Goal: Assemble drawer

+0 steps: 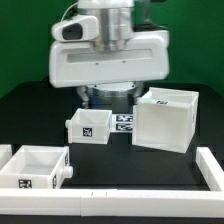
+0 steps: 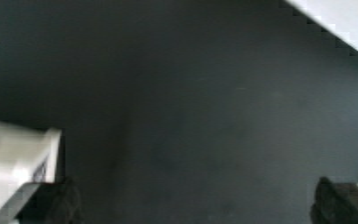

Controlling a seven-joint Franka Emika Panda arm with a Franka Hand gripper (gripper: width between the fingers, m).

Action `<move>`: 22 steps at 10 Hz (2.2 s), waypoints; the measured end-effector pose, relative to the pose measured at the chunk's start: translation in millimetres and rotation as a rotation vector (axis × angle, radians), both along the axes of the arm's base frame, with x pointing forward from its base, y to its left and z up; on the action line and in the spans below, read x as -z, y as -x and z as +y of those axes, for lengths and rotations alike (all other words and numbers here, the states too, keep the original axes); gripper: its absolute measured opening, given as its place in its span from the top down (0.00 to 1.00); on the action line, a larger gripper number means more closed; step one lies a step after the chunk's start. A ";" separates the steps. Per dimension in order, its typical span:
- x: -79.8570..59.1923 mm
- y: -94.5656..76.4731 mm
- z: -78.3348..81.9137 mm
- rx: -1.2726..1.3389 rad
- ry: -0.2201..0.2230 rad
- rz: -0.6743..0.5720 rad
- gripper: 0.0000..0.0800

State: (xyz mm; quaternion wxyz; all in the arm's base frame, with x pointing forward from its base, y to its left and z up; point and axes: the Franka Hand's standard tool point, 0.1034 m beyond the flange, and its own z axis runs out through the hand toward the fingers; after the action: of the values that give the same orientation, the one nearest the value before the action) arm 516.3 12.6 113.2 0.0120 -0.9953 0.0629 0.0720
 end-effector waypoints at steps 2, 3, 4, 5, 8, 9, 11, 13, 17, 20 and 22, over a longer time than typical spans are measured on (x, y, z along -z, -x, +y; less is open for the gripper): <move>0.2 -7.0 6.1 0.017 -0.011 -0.002 0.19; 0.7 -6.4 6.3 0.013 -0.011 0.000 0.19; 1.3 -5.5 6.3 0.011 -0.012 0.006 0.19; 3.7 -3.7 4.8 0.013 -0.018 0.016 0.19; 33.1 28.9 -11.2 0.122 -0.166 0.457 0.19; 32.9 29.6 -11.5 0.112 -0.189 0.568 0.19; 36.9 28.8 -10.5 0.103 -0.204 0.646 0.19; 38.5 39.6 -7.5 0.118 -0.212 0.823 0.19; 45.8 47.5 3.4 0.165 -0.184 0.990 0.19; 59.9 75.0 9.8 0.186 -0.175 1.058 0.19; 66.3 85.0 15.7 0.175 -0.163 1.071 0.19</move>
Offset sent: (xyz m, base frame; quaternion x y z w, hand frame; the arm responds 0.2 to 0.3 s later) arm 0.0000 0.0000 0.0000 0.0000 -0.0650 0.0000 0.9979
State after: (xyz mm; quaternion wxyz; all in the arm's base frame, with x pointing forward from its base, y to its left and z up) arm 431.3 28.3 46.9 0.0615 -0.8064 0.1371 0.5720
